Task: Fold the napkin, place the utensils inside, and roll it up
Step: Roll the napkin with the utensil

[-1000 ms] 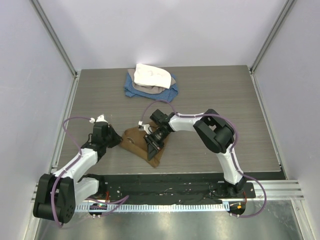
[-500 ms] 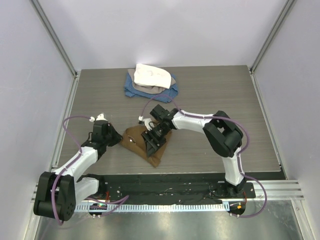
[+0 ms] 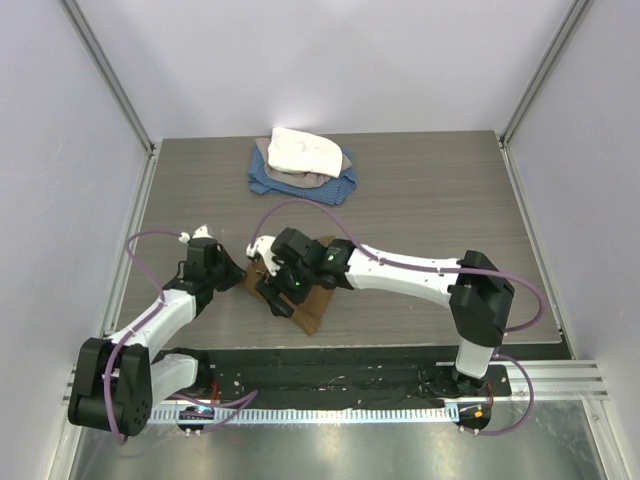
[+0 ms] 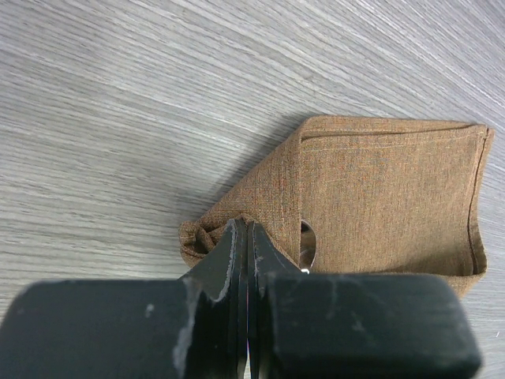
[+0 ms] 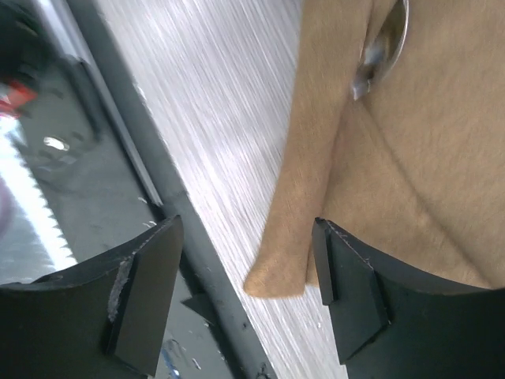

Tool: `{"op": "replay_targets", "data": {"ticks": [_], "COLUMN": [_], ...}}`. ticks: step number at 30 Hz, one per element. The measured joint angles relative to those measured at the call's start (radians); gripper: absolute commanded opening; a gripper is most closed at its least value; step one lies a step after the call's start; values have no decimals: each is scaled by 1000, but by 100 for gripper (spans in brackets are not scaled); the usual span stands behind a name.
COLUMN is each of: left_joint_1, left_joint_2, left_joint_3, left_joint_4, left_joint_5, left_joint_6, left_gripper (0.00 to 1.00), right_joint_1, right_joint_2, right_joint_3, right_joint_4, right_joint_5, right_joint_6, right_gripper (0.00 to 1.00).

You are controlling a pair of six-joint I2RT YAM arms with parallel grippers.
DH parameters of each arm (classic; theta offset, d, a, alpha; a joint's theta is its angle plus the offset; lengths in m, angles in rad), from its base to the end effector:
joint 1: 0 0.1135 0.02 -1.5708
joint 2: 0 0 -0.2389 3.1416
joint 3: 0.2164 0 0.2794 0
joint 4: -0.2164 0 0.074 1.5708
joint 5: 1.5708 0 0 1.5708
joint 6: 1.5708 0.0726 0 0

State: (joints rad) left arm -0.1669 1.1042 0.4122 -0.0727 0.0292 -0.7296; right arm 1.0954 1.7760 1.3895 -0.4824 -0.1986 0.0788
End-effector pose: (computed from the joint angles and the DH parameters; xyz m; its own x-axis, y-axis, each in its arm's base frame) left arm 0.2626 -0.0464 0.0975 -0.6335 -0.5690 -0.5244 -0.3158 0.8088 -0.4961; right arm 0.1876 0.3958 0.1892 -0.4216 -0.6504 -0.6318 -0.8995 0.3879 0.2010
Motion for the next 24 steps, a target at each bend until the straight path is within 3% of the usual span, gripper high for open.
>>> {"op": "replay_targets", "data": {"ticks": [10,24], "left_joint_1": [0,3], "left_joint_2": [8,13], "left_joint_3": [6,12], "left_joint_4": [-2,-12], "left_joint_5": [2,2], "left_joint_6": [0,2], "left_gripper": [0,0], "right_joint_1": [178,212], "right_joint_2": [-11,-6], "right_joint_3": [-190,-201], "right_joint_4": [-12,11], "right_joint_5": [346,436], "right_joint_6": [6,3], "right_gripper": [80,65]}}
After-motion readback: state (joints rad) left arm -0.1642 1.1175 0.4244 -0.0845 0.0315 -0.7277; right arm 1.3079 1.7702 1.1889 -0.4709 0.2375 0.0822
